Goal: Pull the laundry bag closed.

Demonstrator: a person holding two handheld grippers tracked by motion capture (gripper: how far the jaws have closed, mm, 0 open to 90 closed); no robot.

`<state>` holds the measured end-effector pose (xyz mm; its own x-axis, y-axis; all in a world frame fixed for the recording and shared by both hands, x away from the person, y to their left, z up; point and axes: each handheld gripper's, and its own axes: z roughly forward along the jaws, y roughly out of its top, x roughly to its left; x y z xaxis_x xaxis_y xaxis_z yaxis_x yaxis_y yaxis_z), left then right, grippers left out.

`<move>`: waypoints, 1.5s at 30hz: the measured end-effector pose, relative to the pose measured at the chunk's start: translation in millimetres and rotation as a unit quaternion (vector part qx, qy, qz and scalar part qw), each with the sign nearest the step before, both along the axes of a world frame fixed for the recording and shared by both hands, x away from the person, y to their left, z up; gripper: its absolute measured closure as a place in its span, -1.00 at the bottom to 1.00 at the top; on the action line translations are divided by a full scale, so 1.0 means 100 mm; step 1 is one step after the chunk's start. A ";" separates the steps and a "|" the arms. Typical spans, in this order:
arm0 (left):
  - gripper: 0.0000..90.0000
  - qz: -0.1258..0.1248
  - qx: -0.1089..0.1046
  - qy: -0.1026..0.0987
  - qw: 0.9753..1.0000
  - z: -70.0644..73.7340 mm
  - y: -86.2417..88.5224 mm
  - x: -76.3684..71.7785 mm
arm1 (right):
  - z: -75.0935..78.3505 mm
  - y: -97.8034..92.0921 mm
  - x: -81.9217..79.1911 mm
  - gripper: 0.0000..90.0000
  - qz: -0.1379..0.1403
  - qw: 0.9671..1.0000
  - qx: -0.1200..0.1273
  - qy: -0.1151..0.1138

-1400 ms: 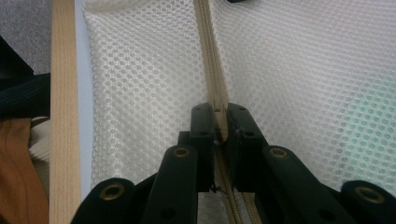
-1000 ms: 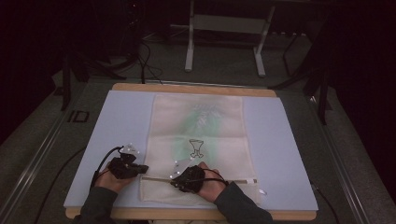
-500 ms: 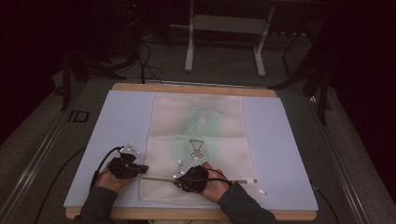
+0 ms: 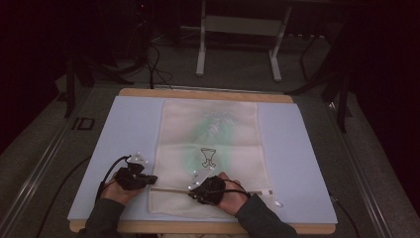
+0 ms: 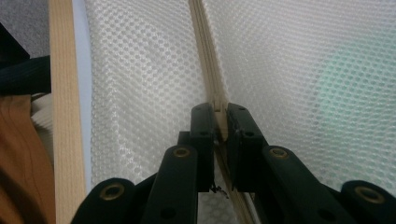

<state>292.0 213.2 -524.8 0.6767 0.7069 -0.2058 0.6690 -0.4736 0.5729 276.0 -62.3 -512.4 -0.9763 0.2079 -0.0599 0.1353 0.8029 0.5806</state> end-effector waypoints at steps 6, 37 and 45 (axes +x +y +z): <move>1.00 0.000 0.000 -0.001 1.000 0.00 0.00 0.00 | 0.00 -0.02 -0.01 0.83 0.001 1.000 -0.002 0.001; 1.00 0.000 0.000 -0.001 1.000 0.00 0.00 0.00 | 0.04 -0.29 -0.04 0.83 -0.013 1.000 -0.010 -0.007; 1.00 0.001 -0.001 -0.001 1.000 0.00 0.00 0.00 | 0.03 -0.35 -0.04 0.83 -0.015 1.000 -0.012 -0.008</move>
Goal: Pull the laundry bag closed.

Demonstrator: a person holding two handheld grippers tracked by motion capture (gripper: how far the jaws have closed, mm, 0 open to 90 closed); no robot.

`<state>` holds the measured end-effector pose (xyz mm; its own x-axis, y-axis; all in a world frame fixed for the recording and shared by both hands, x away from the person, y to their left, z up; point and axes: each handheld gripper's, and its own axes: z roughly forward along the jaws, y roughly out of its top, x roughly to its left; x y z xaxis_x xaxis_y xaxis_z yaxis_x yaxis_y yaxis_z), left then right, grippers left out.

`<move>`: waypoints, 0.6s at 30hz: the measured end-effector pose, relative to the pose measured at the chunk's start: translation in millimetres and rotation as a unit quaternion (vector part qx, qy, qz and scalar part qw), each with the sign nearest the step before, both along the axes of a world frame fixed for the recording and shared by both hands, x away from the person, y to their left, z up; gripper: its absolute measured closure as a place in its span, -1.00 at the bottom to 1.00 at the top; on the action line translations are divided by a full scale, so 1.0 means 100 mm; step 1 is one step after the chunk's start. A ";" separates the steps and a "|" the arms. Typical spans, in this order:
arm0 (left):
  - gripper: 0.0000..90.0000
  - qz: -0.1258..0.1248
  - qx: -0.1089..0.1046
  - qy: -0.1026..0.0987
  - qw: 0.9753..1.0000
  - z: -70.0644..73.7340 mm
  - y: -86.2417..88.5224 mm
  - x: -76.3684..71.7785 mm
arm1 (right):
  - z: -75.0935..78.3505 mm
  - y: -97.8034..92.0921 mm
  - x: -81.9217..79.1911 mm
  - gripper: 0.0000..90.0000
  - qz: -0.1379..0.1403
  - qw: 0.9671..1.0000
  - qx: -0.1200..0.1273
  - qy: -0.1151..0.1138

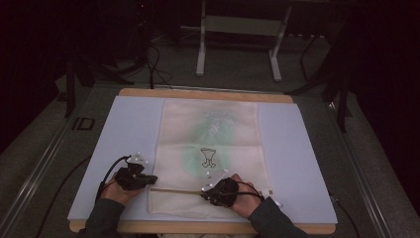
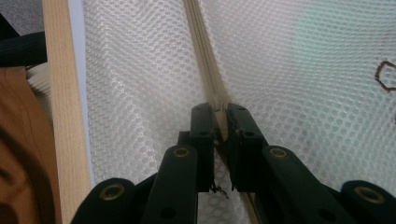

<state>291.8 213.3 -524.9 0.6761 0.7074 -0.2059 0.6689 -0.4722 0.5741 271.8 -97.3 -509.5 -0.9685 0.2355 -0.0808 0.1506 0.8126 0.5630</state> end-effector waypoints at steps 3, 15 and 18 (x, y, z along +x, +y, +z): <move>1.00 0.000 0.001 0.000 1.000 0.00 0.00 0.00 | 0.00 -0.04 0.00 0.83 -0.005 1.000 0.001 0.002; 1.00 0.001 0.000 -0.001 1.000 0.00 0.00 0.00 | 0.02 -0.11 0.01 0.83 -0.008 1.000 0.003 0.002; 1.00 0.001 0.000 0.000 1.000 0.00 0.00 0.00 | 0.00 -0.14 0.01 0.83 -0.012 1.000 0.000 0.002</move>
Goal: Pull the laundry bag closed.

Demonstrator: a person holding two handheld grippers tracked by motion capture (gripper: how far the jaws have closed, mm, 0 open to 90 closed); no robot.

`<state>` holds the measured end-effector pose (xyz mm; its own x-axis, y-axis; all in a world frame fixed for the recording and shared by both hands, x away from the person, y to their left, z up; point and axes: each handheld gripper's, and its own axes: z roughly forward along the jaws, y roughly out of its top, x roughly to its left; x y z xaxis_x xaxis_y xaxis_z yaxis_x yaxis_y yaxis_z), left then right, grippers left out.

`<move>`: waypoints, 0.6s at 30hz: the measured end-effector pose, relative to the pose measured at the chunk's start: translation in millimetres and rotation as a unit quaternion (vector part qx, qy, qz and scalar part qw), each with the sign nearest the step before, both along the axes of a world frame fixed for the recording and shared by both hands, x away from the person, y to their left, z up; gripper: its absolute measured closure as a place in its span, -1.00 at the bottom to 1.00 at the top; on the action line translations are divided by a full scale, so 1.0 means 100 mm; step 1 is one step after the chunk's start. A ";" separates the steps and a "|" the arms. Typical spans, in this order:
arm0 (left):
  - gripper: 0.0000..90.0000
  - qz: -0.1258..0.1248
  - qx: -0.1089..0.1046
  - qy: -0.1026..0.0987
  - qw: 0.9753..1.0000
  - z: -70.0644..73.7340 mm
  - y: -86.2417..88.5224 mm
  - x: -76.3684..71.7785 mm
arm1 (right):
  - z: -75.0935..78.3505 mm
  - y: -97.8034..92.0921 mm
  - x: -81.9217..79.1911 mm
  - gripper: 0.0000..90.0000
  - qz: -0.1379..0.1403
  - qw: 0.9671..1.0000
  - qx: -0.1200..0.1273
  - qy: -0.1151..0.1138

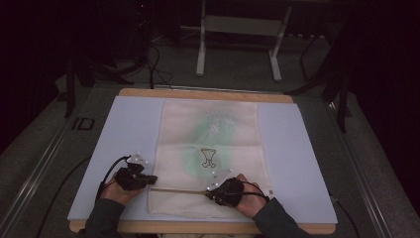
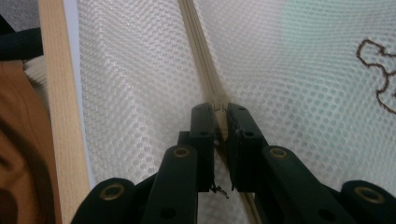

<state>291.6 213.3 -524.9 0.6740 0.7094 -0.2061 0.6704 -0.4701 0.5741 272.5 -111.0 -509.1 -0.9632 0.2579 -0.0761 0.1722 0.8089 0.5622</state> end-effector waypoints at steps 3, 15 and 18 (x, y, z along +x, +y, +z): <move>1.00 0.000 0.001 0.000 1.000 0.00 0.00 0.00 | -0.01 -0.04 0.00 0.83 -0.004 1.000 -0.001 0.002; 1.00 0.001 0.001 0.000 1.000 0.00 0.00 0.00 | -0.01 -0.14 -0.01 0.83 -0.011 1.000 -0.004 0.002; 1.00 0.001 0.002 0.000 1.000 0.00 -0.01 0.00 | -0.01 -0.18 -0.01 0.83 -0.014 1.000 -0.003 0.000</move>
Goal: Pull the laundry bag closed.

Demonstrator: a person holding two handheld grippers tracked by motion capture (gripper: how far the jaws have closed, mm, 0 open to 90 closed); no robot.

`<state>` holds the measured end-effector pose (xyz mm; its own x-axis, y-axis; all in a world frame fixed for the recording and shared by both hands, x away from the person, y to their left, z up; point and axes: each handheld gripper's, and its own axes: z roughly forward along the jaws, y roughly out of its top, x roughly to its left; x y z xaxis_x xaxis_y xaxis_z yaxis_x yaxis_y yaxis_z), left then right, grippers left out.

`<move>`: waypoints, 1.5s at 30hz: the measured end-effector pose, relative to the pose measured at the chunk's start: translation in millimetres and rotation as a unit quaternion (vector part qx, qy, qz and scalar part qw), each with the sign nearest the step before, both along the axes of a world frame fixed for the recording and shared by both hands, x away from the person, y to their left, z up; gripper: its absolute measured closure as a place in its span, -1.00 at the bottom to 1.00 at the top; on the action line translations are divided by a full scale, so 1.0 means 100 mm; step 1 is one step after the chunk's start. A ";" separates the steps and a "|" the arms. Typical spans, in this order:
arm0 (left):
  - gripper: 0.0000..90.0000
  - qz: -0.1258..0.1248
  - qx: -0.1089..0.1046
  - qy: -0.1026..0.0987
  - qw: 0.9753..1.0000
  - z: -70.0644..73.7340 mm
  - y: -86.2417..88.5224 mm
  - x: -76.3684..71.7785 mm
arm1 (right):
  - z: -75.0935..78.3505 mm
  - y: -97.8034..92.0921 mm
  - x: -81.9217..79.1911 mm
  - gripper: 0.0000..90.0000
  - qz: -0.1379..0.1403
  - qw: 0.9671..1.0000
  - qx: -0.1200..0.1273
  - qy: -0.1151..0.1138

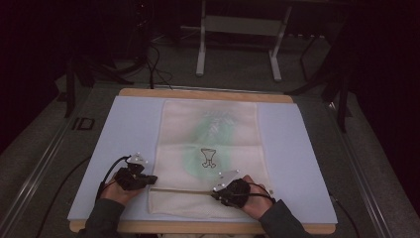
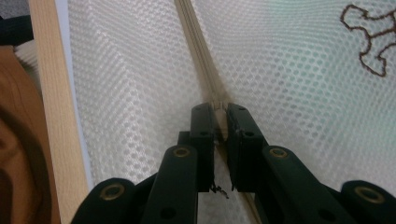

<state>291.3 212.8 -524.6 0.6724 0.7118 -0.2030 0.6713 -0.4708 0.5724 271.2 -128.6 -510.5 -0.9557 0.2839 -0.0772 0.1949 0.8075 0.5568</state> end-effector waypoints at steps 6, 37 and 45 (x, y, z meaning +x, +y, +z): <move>1.00 0.000 0.000 0.000 1.000 0.00 0.00 0.00 | 0.00 -0.06 0.00 0.83 -0.002 1.000 0.000 0.000; 1.00 -0.001 -0.001 0.001 1.000 0.00 0.00 0.00 | 0.01 -0.43 0.00 0.83 -0.034 0.999 0.013 0.005; 1.00 0.000 0.000 0.000 1.000 0.00 0.00 0.00 | 0.00 -0.59 -0.01 0.83 -0.039 0.999 0.015 0.006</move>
<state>291.3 212.7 -524.6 0.6722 0.7121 -0.2028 0.6716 -0.4711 0.5719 270.7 -187.3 -510.0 -0.9311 0.3604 -0.0571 0.2638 0.7729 0.5771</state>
